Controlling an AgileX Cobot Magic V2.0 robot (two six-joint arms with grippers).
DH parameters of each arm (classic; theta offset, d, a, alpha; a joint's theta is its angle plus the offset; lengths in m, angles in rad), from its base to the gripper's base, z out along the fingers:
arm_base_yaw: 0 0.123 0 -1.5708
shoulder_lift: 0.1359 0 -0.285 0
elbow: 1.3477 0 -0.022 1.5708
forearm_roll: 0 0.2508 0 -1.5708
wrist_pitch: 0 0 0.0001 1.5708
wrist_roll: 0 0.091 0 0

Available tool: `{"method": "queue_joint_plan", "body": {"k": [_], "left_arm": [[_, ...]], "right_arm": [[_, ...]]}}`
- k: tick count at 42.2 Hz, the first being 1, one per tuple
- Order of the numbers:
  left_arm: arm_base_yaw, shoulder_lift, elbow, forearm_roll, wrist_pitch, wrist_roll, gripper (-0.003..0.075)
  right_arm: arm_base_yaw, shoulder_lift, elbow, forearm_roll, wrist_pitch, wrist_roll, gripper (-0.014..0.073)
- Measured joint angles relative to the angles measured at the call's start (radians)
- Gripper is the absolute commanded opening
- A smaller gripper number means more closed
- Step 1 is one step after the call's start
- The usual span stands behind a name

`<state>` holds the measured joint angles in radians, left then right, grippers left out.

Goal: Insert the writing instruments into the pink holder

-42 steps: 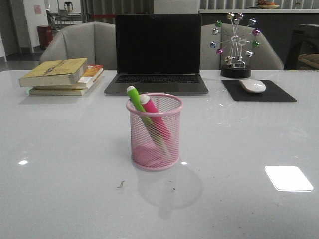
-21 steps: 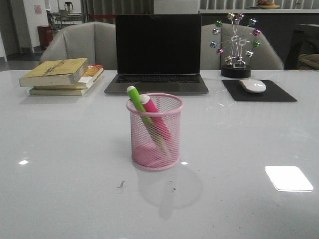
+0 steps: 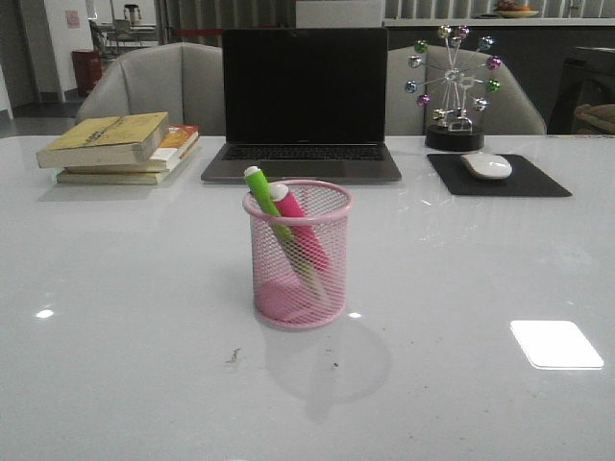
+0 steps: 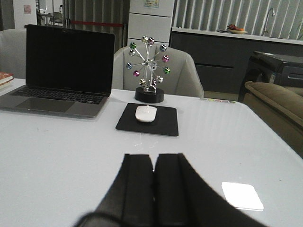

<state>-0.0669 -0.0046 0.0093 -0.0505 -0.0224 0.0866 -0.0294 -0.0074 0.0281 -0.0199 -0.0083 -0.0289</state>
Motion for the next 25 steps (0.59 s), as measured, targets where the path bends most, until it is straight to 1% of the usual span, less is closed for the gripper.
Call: {"method": "queue_joint_plan", "body": {"k": [15,25], "left_arm": [[0.000,0.000,0.000,0.000,0.000,0.000,0.0093],[0.000,0.000,0.000,0.000,0.000,0.000,0.0093]], "right_arm": [[-0.007,-0.003,0.000,0.013,-0.005,0.002,0.0057],[-0.007,-0.003,0.000,0.020,-0.009,0.103,0.0057]]}}
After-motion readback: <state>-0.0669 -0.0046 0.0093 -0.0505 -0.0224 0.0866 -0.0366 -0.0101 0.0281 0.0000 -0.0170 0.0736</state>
